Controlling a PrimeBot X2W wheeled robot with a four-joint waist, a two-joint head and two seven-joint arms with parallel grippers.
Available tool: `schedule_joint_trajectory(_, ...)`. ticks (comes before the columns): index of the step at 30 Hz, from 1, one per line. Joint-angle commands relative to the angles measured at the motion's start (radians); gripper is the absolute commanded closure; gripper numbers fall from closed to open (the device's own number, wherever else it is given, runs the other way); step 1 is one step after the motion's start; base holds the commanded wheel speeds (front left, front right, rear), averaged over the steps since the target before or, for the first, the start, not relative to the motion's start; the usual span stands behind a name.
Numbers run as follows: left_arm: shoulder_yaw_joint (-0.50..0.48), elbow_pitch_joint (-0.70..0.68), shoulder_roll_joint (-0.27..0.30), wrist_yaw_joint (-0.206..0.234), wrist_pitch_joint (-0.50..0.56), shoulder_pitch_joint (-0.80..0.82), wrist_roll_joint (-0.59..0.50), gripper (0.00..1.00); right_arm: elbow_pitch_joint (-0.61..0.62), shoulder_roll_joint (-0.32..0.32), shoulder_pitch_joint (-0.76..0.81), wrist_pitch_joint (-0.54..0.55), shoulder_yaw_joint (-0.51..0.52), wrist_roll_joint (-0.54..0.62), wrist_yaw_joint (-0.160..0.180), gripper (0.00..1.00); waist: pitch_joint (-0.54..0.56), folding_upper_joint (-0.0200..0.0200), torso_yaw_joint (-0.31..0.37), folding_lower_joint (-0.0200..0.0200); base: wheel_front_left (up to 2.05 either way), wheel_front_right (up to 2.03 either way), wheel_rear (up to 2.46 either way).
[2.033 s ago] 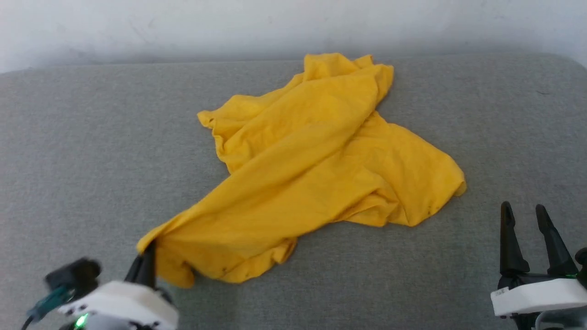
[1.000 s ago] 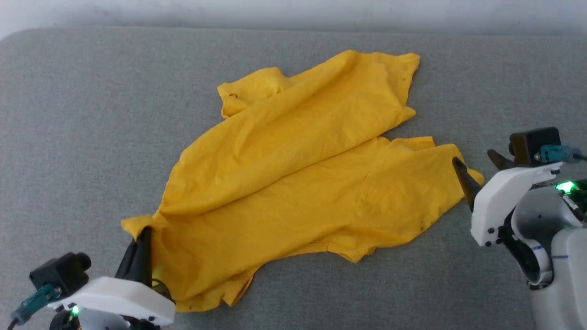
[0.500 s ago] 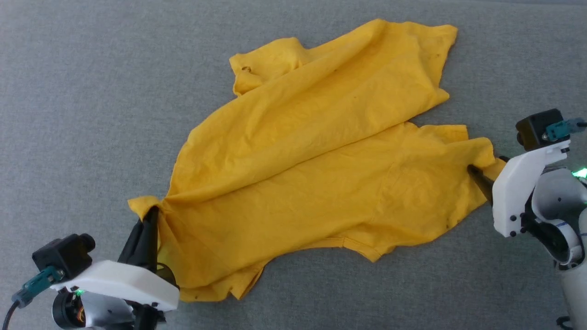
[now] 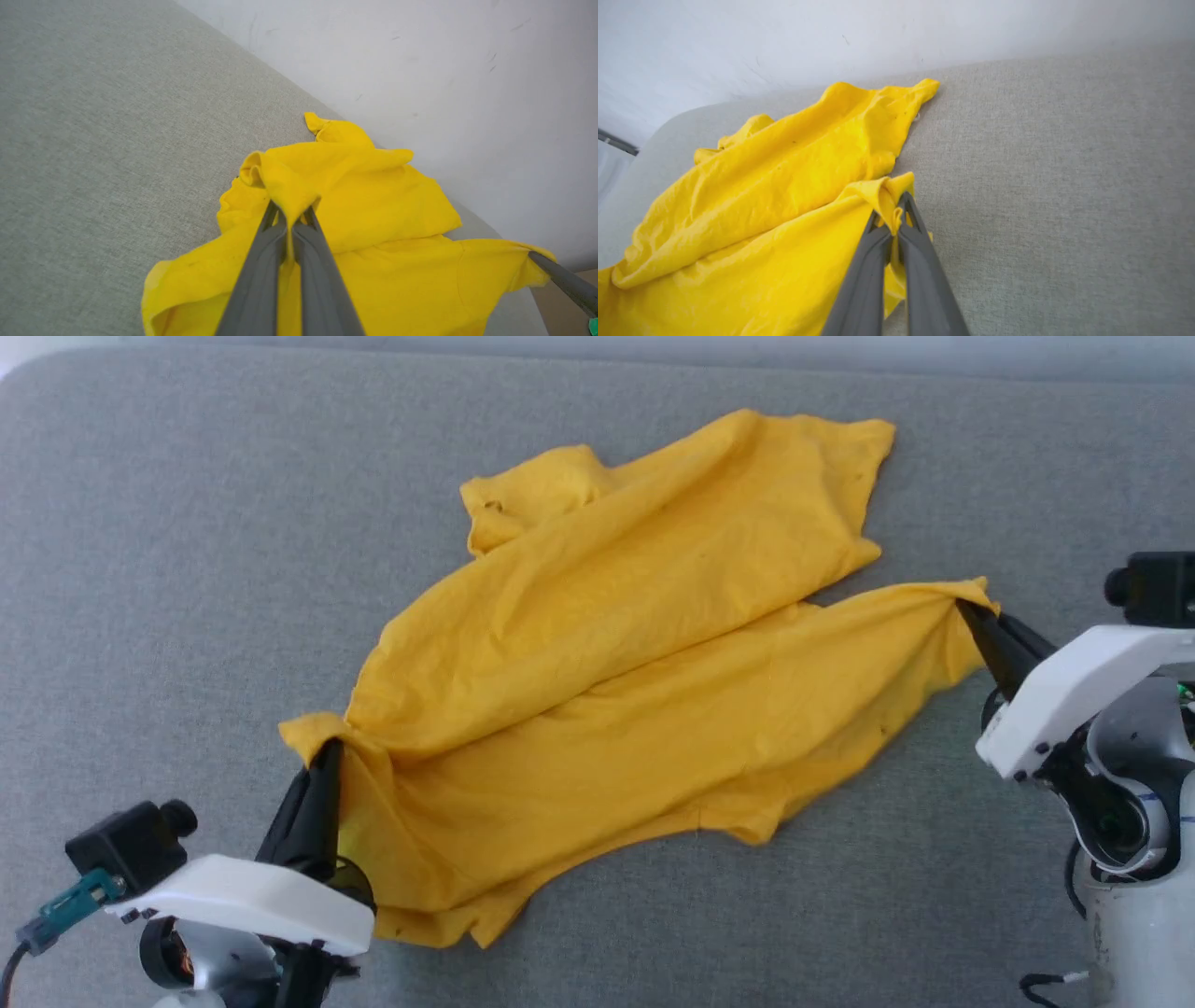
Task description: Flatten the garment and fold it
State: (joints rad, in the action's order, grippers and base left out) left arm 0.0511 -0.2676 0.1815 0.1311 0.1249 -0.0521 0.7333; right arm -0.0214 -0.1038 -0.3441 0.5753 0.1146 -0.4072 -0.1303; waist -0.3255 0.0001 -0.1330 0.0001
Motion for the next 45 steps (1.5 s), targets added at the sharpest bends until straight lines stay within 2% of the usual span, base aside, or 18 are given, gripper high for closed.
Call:
schedule_joint_trajectory(1, -0.005, -0.015, -0.008, -0.015, 0.005, 0.028, 0.021, 1.0, 0.025, 0.022, -0.002, -0.029, 0.023, -0.022, 0.0, 1.0, 0.063, -0.0001, 0.038, -0.0001, 0.0, 0.0, 0.0)
schedule_joint_trajectory(5, -0.012, -0.051, -0.001, -0.018, 0.03, 0.075, 0.046, 1.0, 0.099, 0.049, -0.021, -0.073, 0.041, -0.073, 0.0, 1.0, 0.127, -0.0001, 0.068, -0.0001, 0.0, 0.0, 0.0)
schedule_joint_trajectory(11, -0.01, -0.085, 0.022, -0.006, 0.091, 0.195, 0.061, 1.0, 0.189, 0.053, -0.09, -0.134, 0.02, -0.131, 0.0, 1.0, 0.204, -0.0001, 0.106, -0.0001, 0.0, 0.0, 0.0)
schedule_joint_trajectory(16, 0.004, -0.087, 0.055, 0.011, 0.18, 0.395, 0.068, 1.0, 0.236, 0.053, -0.211, -0.161, -0.004, -0.131, 0.0, 1.0, 0.26, -0.0001, 0.136, -0.0001, 0.0, 0.0, 0.0)
schedule_joint_trajectory(21, 0.024, -0.004, 0.054, 0.045, 0.271, 0.605, 0.094, 1.0, 0.224, 0.053, -0.351, -0.129, -0.016, -0.088, 0.0, 1.0, 0.294, -0.0001, 0.153, -0.0001, 0.0, 0.0, 0.0)
schedule_joint_trajectory(27, 0.057, 0.18, 0.066, 0.071, 0.363, 0.818, 0.092, 1.0, 0.126, 0.053, -0.503, -0.074, -0.015, -0.049, 0.0, 1.0, 0.312, -0.0001, 0.172, -0.0001, 0.0, 0.0, 0.0)
schedule_joint_trajectory(33, 0.115, 0.333, 0.085, 0.089, 0.435, 0.926, 0.051, 1.0, -0.029, 0.054, -0.599, -0.018, -0.036, 0.025, 0.0, 1.0, 0.286, -0.0001, 0.202, -0.0001, 0.0, 0.0, 0.0)
schedule_joint_trajectory(38, 0.13, 0.416, 0.119, 0.103, 0.427, 1.035, -0.012, 1.0, -0.156, 0.054, -0.696, -0.026, -0.059, 0.088, 0.0, 1.0, 0.187, -0.0001, 0.227, -0.0001, 0.0, 0.0, 0.0)
schedule_joint_trajectory(43, 0.148, 0.485, 0.18, 0.087, 0.371, 1.199, -0.109, 1.0, -0.273, 0.054, -0.848, -0.091, -0.065, 0.179, 0.0, 1.0, 0.037, -0.0001, 0.236, -0.0001, 0.0, 0.0, 0.0)
schedule_joint_trajectory(45, 0.133, 0.514, 0.186, 0.077, 0.323, 1.275, -0.123, 1.0, -0.316, 0.054, -0.924, -0.129, -0.061, 0.224, 0.0, 1.0, -0.024, -0.0001, 0.234, -0.0001, 0.0, 0.0, 0.0)
